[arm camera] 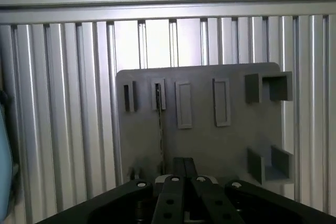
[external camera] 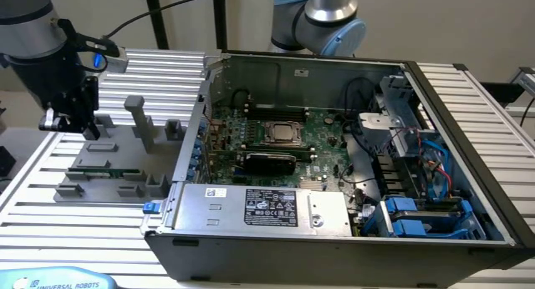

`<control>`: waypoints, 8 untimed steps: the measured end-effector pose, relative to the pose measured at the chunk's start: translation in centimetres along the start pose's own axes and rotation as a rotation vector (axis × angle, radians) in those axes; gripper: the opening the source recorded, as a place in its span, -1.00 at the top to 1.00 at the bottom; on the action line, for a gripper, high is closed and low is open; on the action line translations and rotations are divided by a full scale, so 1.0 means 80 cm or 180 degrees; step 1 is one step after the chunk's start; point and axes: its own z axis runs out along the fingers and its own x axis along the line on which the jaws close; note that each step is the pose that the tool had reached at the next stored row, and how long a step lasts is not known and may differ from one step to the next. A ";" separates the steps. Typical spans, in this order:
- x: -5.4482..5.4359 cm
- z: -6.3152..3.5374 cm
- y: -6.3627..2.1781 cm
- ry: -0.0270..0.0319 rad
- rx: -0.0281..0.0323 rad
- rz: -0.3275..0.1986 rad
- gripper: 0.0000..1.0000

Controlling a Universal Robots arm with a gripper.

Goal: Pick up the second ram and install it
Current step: 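Pick up the second ram and move it above second insertion slot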

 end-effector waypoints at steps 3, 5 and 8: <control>0.002 0.006 0.000 0.0001 -0.0001 -0.0061 0.79; 0.004 0.009 -0.001 0.0001 -0.0002 -0.0087 0.79; 0.006 0.014 -0.003 0.0002 -0.0003 -0.0113 0.76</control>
